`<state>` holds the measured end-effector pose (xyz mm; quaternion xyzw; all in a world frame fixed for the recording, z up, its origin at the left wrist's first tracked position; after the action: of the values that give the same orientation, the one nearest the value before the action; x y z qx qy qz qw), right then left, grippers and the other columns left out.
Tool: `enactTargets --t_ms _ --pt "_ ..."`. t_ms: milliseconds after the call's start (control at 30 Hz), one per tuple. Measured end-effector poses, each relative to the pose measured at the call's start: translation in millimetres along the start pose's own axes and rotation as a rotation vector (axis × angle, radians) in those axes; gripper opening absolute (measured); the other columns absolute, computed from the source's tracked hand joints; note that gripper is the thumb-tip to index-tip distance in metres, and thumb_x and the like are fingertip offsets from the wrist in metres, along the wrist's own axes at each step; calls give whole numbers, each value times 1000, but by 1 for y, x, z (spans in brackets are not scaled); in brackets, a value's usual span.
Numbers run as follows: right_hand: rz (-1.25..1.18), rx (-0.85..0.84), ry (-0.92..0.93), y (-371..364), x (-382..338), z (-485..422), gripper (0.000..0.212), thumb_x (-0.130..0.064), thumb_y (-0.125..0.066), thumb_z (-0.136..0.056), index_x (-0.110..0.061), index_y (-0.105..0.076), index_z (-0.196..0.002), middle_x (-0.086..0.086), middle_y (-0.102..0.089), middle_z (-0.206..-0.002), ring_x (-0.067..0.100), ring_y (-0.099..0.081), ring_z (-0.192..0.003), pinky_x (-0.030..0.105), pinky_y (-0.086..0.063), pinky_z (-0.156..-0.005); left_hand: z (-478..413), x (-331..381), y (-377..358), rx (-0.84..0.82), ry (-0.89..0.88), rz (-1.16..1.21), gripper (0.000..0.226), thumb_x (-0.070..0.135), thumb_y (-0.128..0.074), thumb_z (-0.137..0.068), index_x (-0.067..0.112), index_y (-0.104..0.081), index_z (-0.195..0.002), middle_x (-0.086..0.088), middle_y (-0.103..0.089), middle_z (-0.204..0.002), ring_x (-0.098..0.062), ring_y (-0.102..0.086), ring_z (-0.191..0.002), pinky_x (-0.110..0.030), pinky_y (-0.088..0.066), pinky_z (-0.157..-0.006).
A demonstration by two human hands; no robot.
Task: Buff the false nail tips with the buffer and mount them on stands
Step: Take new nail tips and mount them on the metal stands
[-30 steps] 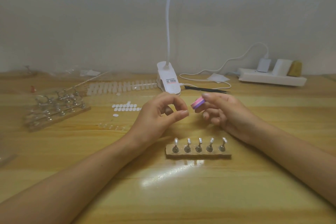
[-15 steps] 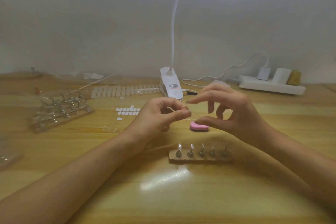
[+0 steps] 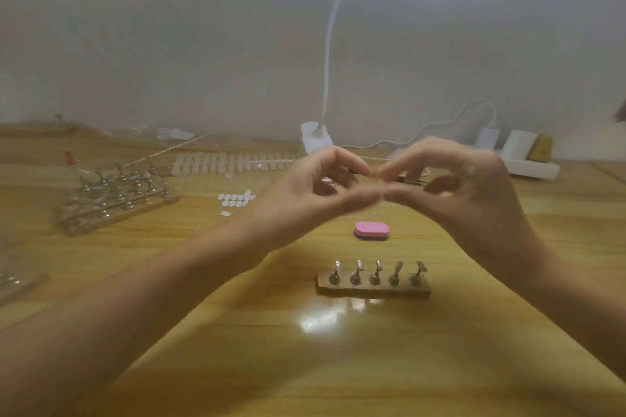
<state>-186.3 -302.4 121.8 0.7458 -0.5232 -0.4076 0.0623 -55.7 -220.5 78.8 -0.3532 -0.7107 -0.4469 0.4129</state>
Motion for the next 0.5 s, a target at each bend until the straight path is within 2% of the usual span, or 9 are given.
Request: enactTargets --t_ms 67,133,200,267,400,500 --pt "2 -48 -67 -9 7 19 16 -39 -77 -73 -28 -76 -85 -12 -73 -86 17 -64 -86 42 -54 -66 12 -14 -13 -84 10 -125 63 45 -85 -67 42 -51 -120 19 -68 -98 3 -62 -91 -6 -43 -68" --pt "31 -114 -104 -22 10 37 17 -40 -78 -70 -29 -77 -83 -15 -74 -87 14 -66 -91 37 -52 -76 23 -28 -26 -133 19 -125 75 27 -88 -70 43 -44 -128 17 -67 -98 1 -61 -93 -14 -48 -72" --pt "19 -135 -154 -30 14 47 18 -42 -77 -69 -30 -78 -82 -17 -74 -89 10 -66 -96 34 -47 -88 29 -35 -32 -103 1 -108 73 15 -85 -74 38 -44 -130 13 -68 -92 -5 -63 -88 -18 -49 -72" --pt "42 -128 -167 -34 16 49 22 -47 -74 -69 -30 -78 -82 -19 -74 -92 7 -64 -101 32 -44 -92 30 -37 -31 -53 -16 -122 69 13 -82 -77 36 -45 -130 11 -69 -87 -5 -64 -81 -14 -46 -71" --pt "105 -132 -174 -40 18 51 25 -52 -71 -68 -32 -77 -82 -23 -73 -96 5 -59 -106 44 -41 -97 31 -39 -29 -13 -11 -58 64 10 -78 -79 31 -46 -130 10 -70 -79 1 -58 -65 -8 -42 -67" --pt "122 -133 -173 -42 19 52 24 -53 -73 -68 -34 -77 -81 -26 -72 -96 6 -58 -107 54 -41 -95 32 -36 -30 8 -22 -69 64 13 -79 -79 32 -46 -130 9 -69 -77 3 -56 -62 -6 -39 -64"
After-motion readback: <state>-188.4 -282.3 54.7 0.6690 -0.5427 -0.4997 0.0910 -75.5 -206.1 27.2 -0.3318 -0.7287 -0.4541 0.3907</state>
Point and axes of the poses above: each hand's wrist, its own z-axis away from the middle knuckle, its own y-axis out of the back of the hand, x = y × z, the point moved 8 cm from there along -z, towards the middle knuckle
